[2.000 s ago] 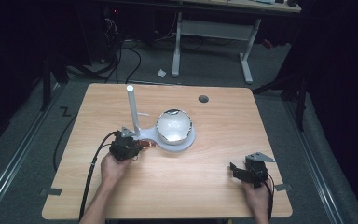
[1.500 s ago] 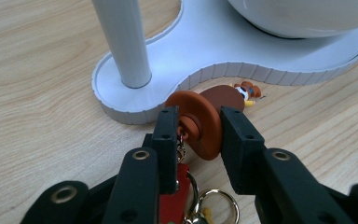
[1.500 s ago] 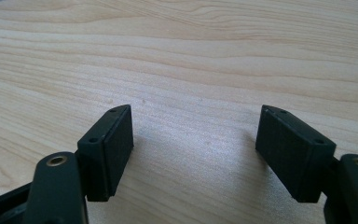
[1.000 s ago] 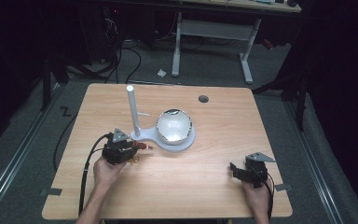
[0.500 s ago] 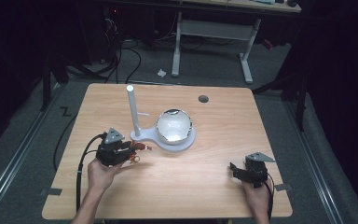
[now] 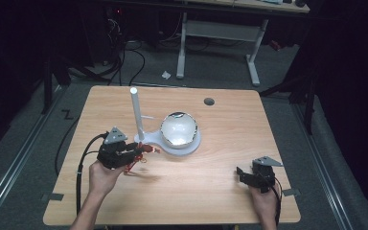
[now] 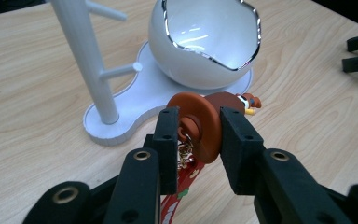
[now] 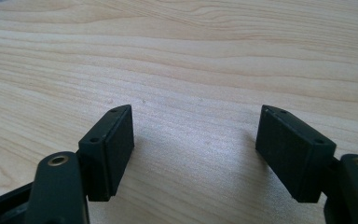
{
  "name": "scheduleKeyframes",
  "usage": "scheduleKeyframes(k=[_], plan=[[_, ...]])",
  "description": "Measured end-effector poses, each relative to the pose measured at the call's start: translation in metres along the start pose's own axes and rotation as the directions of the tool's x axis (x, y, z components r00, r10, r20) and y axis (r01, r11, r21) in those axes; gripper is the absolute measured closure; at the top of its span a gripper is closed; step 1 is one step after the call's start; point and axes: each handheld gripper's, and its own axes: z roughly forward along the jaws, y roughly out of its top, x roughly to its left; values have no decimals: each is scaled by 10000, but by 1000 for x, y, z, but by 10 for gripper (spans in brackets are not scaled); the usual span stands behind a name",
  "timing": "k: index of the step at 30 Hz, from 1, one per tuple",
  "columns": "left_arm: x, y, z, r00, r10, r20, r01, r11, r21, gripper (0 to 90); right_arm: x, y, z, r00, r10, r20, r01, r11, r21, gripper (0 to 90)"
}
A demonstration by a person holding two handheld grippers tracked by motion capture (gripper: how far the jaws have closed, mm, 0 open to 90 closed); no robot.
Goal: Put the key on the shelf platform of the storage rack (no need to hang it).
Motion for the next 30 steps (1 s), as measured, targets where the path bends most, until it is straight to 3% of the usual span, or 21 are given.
scheduleKeyframes(k=[16,30], plan=[[-14,33,-7,9958,237,880,-207,9992,-338,697,0,0,0,10000,5,-7,-5,10000,-7,279],[-25,67,0,9868,536,1531,-473,9979,-447,698,0,0,0,10000,3,4,-3,10000,8,278]])
